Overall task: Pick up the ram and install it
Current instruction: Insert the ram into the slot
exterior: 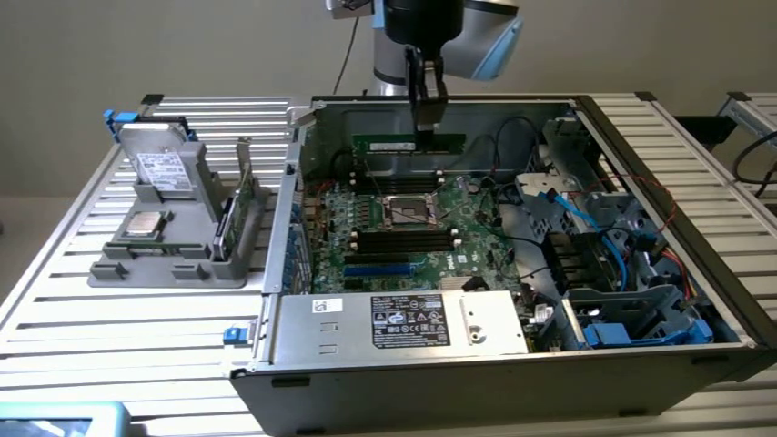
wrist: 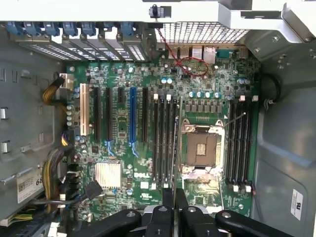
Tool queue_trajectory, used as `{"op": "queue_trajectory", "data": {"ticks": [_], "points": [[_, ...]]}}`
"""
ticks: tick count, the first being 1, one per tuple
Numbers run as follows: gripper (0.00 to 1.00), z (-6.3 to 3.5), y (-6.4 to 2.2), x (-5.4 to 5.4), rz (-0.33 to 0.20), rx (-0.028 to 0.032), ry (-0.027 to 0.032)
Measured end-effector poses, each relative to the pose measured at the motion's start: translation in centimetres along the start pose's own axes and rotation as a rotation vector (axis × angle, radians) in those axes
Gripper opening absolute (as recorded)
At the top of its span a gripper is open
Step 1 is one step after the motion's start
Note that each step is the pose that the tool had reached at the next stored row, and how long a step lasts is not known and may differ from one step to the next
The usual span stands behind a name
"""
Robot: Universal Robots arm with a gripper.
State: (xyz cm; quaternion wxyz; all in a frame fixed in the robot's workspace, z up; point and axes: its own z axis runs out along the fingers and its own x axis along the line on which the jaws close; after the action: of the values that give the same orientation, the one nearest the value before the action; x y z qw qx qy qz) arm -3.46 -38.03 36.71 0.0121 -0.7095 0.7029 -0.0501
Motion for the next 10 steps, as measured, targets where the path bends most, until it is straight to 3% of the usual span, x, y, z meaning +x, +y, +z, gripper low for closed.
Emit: {"op": "queue_trajectory", "data": {"ticks": [2,3,6,7,9,10], "points": [[0.14,0.04,-0.14,0.00,-0.002,-0.0046,0.0193],[0.14,0.10,-0.17,0.00,-0.002,-0.0077,0.0231],[0.14,0.36,-0.20,-0.02,-0.003,-0.0218,0.0233],[0.14,0.42,-0.21,-0.02,-0.003,-0.0267,0.0210],[0.14,0.52,-0.22,-0.01,-0.003,-0.0344,0.0126],[0.14,0.59,-0.23,0.01,-0.003,-0.0367,0.0057]]}}
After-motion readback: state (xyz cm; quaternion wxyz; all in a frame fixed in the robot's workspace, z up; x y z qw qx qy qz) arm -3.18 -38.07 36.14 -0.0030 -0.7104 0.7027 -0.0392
